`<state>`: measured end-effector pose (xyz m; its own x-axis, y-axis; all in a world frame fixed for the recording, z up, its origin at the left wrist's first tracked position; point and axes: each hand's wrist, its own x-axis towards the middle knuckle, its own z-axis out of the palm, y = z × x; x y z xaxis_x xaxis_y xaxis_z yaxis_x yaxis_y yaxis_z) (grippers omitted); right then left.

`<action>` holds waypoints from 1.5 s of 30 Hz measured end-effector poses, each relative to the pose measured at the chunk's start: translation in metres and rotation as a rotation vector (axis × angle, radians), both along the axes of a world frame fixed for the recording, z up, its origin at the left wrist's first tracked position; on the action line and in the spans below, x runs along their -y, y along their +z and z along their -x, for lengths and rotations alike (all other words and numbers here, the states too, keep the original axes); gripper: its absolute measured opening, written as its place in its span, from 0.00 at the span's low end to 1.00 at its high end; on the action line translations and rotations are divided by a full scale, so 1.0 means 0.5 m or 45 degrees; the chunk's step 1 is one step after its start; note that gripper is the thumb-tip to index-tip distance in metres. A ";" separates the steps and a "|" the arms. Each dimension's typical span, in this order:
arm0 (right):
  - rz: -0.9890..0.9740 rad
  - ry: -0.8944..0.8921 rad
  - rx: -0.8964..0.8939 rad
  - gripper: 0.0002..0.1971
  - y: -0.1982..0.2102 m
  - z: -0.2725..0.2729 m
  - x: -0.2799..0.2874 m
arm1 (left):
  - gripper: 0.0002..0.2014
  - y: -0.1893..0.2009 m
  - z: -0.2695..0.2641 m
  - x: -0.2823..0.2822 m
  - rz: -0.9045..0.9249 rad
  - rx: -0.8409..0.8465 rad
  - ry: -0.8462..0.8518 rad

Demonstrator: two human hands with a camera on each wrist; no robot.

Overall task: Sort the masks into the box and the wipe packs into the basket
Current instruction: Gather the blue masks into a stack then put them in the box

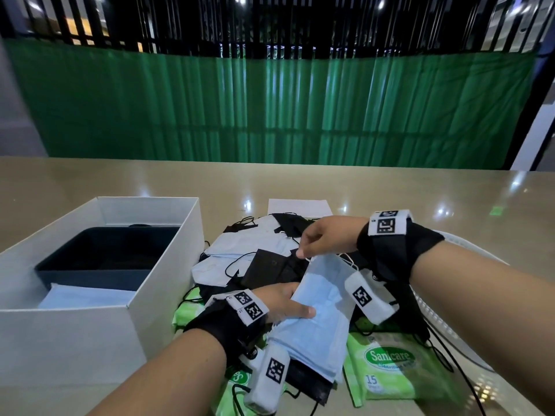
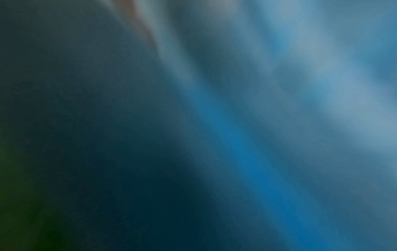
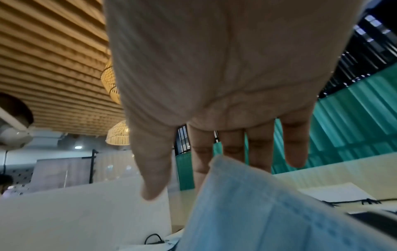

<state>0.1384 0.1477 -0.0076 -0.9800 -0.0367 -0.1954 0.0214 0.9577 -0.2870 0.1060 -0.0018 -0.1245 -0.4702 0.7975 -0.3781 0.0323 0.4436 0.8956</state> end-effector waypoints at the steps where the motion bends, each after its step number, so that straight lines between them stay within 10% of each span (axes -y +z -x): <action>1: -0.075 -0.004 -0.008 0.14 0.000 0.002 0.004 | 0.23 0.001 -0.001 0.002 0.017 -0.035 0.015; 6: -0.307 -0.060 -0.037 0.11 -0.018 0.012 0.014 | 0.36 -0.019 0.012 -0.005 0.123 -0.116 0.017; 11: -0.076 -0.104 -0.097 0.09 -0.002 0.009 -0.012 | 0.12 0.007 -0.006 0.004 0.091 -0.111 0.079; 17: 1.195 -0.228 -0.066 0.10 0.023 -0.017 -0.058 | 0.16 0.018 -0.017 0.006 -0.013 -0.164 0.053; 21: 1.502 -0.150 -0.102 0.07 0.035 -0.041 -0.089 | 0.22 0.046 -0.010 0.005 -0.170 -0.216 0.141; 31: 1.310 -0.395 -0.649 0.08 0.045 -0.043 -0.161 | 0.09 0.151 0.031 0.032 -0.389 -0.346 0.471; 42: 1.156 -0.117 0.112 0.34 -0.076 -0.055 -0.059 | 0.13 0.165 0.006 0.015 -0.692 0.180 0.677; 45: 1.386 -0.102 0.086 0.14 -0.070 -0.060 -0.044 | 0.15 0.165 0.002 0.011 -0.709 0.270 0.715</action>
